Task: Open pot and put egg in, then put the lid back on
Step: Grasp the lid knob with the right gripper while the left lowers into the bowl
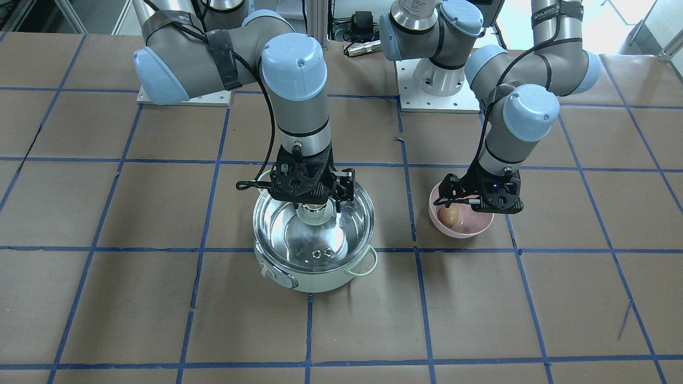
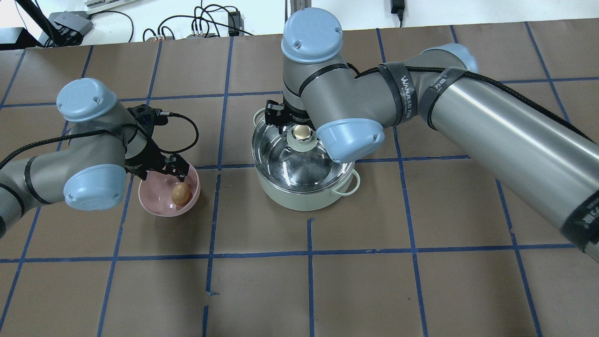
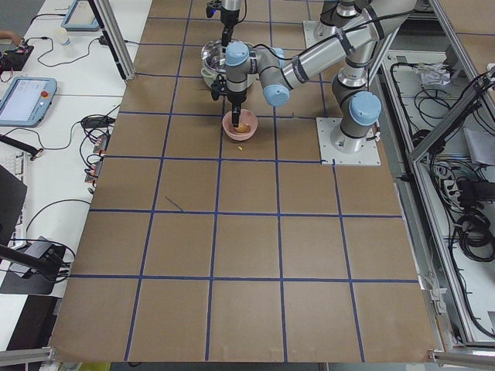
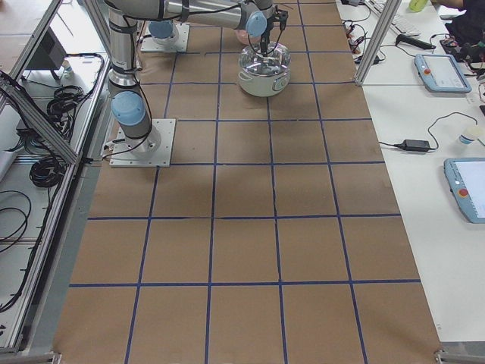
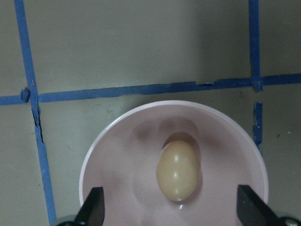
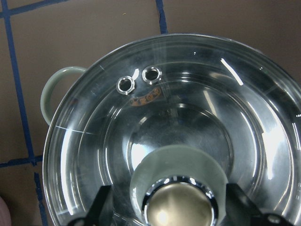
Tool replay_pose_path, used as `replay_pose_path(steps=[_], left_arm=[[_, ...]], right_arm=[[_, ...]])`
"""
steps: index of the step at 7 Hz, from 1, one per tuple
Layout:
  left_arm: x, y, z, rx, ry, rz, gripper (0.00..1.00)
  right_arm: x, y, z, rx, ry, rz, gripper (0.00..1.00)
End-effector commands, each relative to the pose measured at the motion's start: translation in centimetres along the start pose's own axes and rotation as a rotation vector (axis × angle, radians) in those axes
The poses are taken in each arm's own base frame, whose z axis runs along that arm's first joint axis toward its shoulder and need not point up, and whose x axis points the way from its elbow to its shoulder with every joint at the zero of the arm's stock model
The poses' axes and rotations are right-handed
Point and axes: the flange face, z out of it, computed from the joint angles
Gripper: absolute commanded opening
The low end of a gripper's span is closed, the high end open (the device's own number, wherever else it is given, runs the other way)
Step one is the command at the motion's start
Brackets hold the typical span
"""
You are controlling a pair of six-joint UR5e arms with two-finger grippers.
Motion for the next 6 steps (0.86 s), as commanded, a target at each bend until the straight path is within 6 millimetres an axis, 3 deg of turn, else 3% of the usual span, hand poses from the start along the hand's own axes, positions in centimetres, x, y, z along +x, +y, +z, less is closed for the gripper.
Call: replay_pose_path(steps=[1, 2, 4, 5, 6], left_arm=[[0.3, 1.0, 1.4, -0.024, 0.007, 0.006, 0.99], [0.4, 1.0, 1.5, -0.027, 0.009, 0.007, 0.99], [0.3, 0.9, 1.6, -0.025, 0.007, 0.006, 0.99], [0.2, 0.9, 1.6, -0.026, 0.002, 0.004, 0.99], [0.2, 0.9, 1.6, -0.026, 0.002, -0.008, 0.99]], right_arm=[[0.0, 0.3, 0.1, -0.02, 0.012, -0.014, 0.25], [0.7, 0.1, -0.6, -0.053, 0.034, -0.058, 0.06], [1.9, -1.4, -3.6, -0.02, 0.026, -0.053, 0.04], [4.0, -2.2, -7.4, -0.036, 0.04, -0.049, 0.04], [8.9, -3.7, -11.0, -0.062, 0.066, -0.071, 0.04]])
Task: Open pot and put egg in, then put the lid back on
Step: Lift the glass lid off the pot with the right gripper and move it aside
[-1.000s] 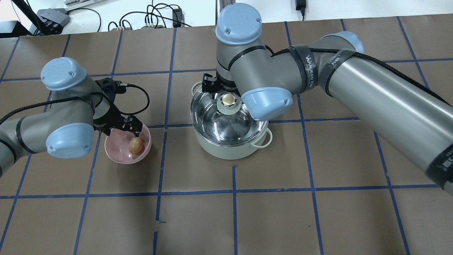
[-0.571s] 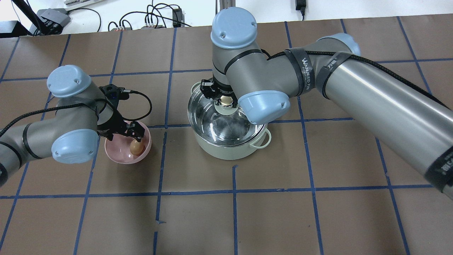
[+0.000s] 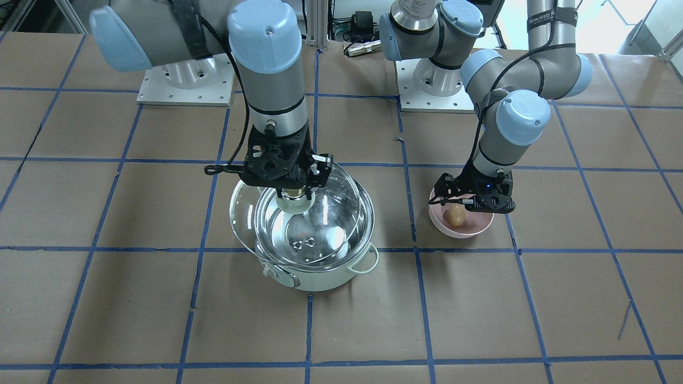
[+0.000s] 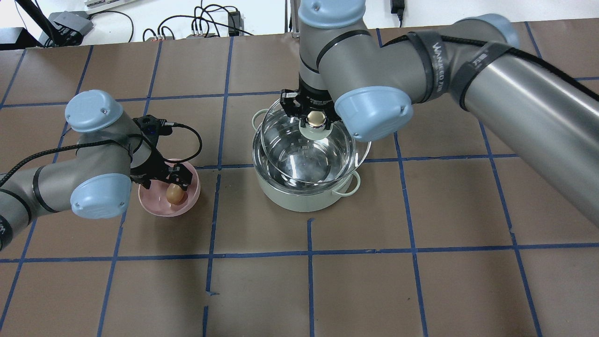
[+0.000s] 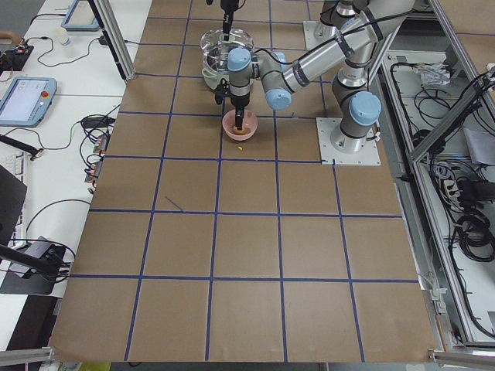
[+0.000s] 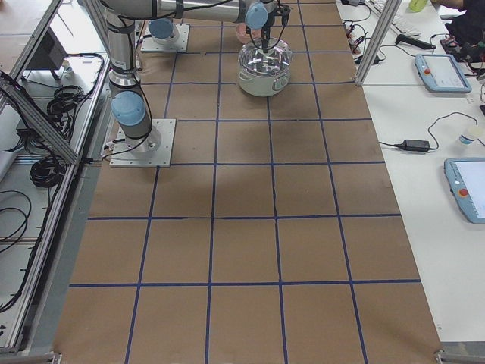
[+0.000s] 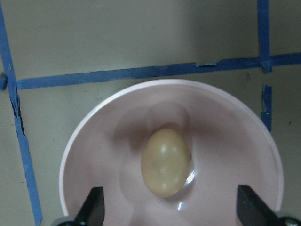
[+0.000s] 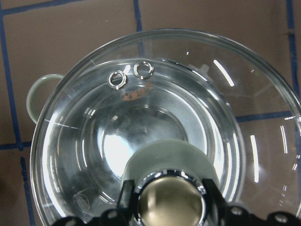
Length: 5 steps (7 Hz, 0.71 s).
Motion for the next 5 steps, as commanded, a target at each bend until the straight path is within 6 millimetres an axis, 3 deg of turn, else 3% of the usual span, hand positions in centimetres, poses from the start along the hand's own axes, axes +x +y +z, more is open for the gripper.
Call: replay_pose_path(steps=[1, 2, 5], left_arm=[[0.0, 0.0, 0.2, -0.005, 0.0, -0.011, 0.98], [0.0, 0.0, 1.0, -0.019, 0.005, -0.011, 0.98], [-0.2, -0.1, 1.8, -0.016, 0.004, -0.015, 0.97]], right_arm=[[9.9, -0.8, -7.5, -0.05, 0.036, -0.01, 0.04], [13.5, -1.1, -8.8, -0.052, 0.044, -0.039, 0.04], [15.0, 0.0, -9.4, -0.075, 0.068, -0.034, 0.05]])
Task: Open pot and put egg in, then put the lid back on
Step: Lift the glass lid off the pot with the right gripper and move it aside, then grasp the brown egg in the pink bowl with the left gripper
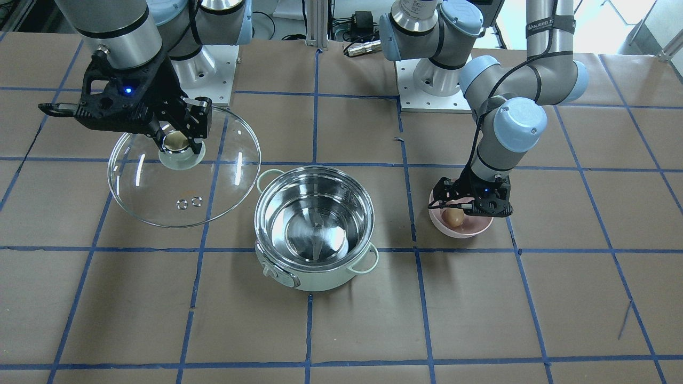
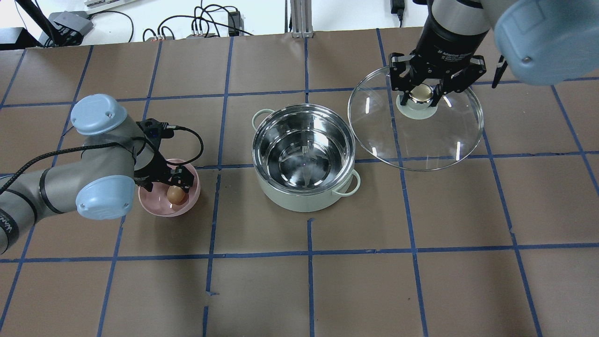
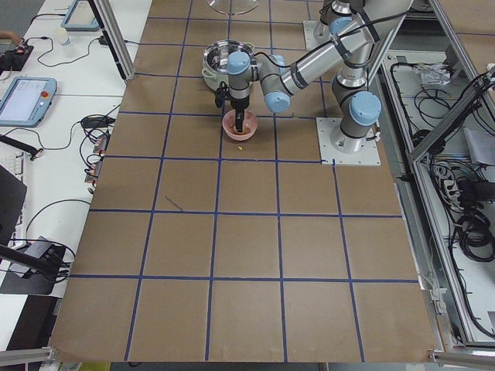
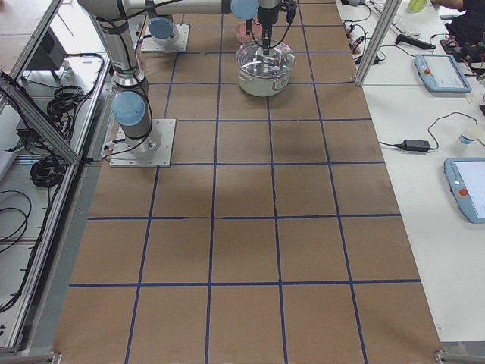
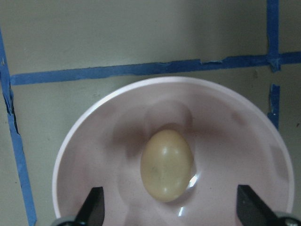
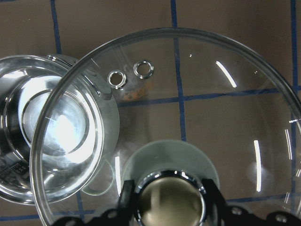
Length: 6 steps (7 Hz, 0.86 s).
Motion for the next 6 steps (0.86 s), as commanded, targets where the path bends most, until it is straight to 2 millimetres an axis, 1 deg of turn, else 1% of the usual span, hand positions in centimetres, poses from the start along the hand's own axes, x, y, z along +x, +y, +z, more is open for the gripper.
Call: replay_pose_path(steps=[1, 4, 6], left_arm=[[0.0, 0.3, 0.8, -0.014, 0.004, -0.01, 0.97], [0.0, 0.6, 1.4, -0.029, 0.007, -0.027, 0.96], [0.0, 0.2, 2.0, -0.021, 0.008, -0.051, 0.96]], right_arm=[[1.0, 1.1, 0.3, -0.029, 0.026, -0.02, 0.05], [1.3, 0.9, 0.3, -0.02, 0.027, -0.059, 0.05], [1.4, 0.8, 0.4, -0.024, 0.027, -0.059, 0.05]])
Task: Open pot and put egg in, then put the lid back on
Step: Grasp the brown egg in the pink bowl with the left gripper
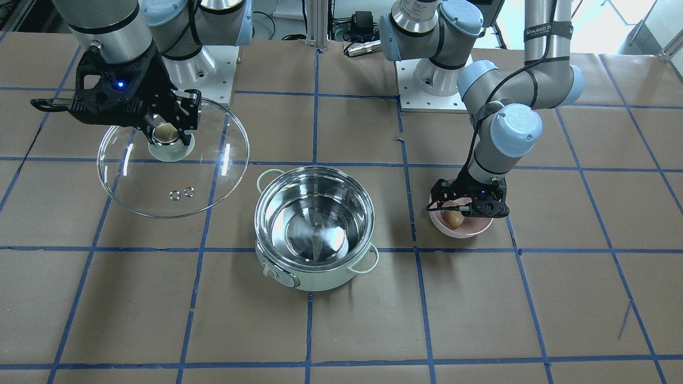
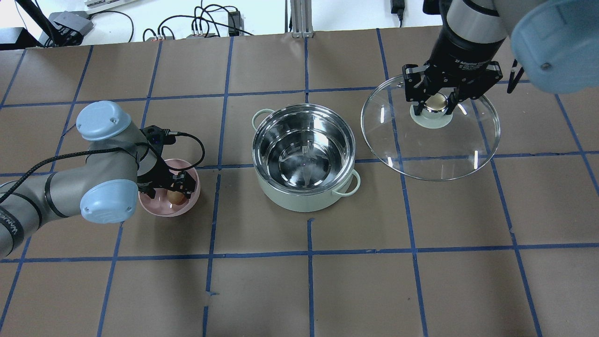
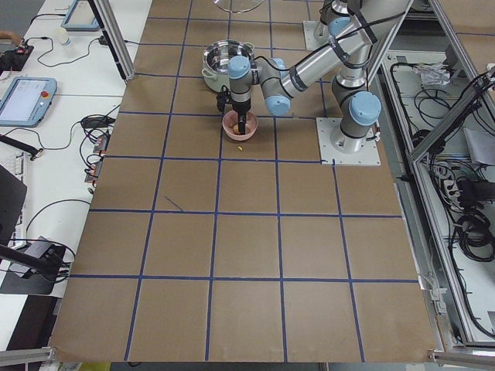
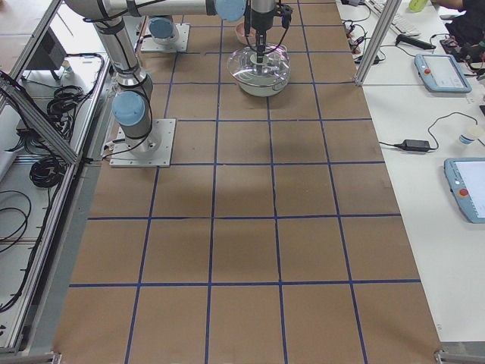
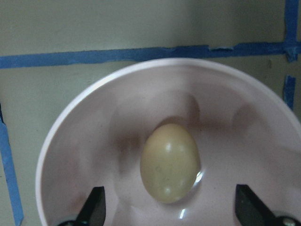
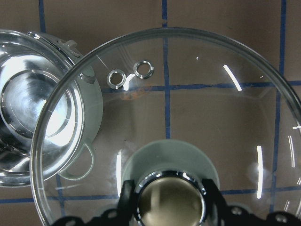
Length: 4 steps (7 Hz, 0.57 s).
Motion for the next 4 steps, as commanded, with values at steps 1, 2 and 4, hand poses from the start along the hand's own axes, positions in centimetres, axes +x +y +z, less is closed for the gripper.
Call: replay_pose_path(steps=[1, 2, 4], left_arm=[[0.0, -0.3, 0.3, 0.008, 0.0, -0.024, 0.96], [-0.1, -0.5, 0.7, 0.014, -0.001, -0.024, 0.96], [-0.2, -1.4, 1.4, 0.048, -0.007, -0.025, 0.94]], right_arm=[[0.3, -0.1, 0.2, -0.001, 0.0, -0.025, 0.05], [1.0, -0.2, 0.3, -0.004, 0.0, -0.015, 0.05], [1.4, -0.1, 0.4, -0.018, 0.001, -0.022, 0.06]])
